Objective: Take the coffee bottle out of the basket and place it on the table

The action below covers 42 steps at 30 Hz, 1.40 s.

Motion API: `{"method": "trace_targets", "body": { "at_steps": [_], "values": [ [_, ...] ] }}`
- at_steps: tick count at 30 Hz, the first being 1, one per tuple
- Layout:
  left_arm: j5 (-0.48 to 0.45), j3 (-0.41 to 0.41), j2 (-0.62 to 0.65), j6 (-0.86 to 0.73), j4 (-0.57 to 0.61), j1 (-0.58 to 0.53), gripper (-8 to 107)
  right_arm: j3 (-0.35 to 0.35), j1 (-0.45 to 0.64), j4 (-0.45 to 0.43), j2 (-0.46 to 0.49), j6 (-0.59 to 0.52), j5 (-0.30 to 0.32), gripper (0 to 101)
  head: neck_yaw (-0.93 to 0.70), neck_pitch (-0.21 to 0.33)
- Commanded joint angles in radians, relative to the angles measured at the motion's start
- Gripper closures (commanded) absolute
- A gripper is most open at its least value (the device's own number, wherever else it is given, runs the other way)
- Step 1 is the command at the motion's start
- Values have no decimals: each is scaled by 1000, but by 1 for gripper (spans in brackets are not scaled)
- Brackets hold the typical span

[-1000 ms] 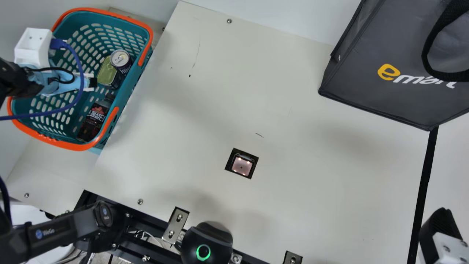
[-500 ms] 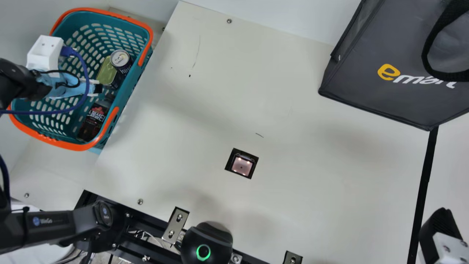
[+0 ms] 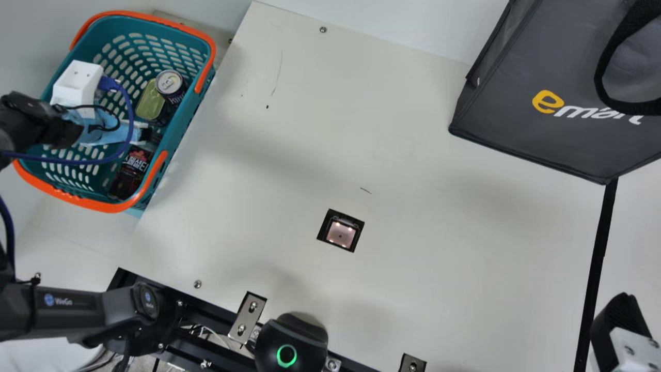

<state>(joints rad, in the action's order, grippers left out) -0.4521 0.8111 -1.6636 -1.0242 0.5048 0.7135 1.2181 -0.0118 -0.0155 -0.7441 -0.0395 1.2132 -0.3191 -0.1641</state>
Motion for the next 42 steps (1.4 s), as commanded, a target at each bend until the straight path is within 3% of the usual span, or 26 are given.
{"method": "trace_targets", "body": {
  "at_steps": [1, 20, 42],
  "values": [
    [6, -4, -5, -15, 8, 2, 9, 0, 0, 0, 0, 0, 0, 10, -2, 26],
    [77, -48, -70, -154, 118, 3, 9, 0, 0, 0, 0, 0, 0, 10, -2, 26],
    [157, -33, -190, -264, 247, -35, 9, 0, 0, 0, 0, 0, 0, 10, -2, 26]
  ]
}}
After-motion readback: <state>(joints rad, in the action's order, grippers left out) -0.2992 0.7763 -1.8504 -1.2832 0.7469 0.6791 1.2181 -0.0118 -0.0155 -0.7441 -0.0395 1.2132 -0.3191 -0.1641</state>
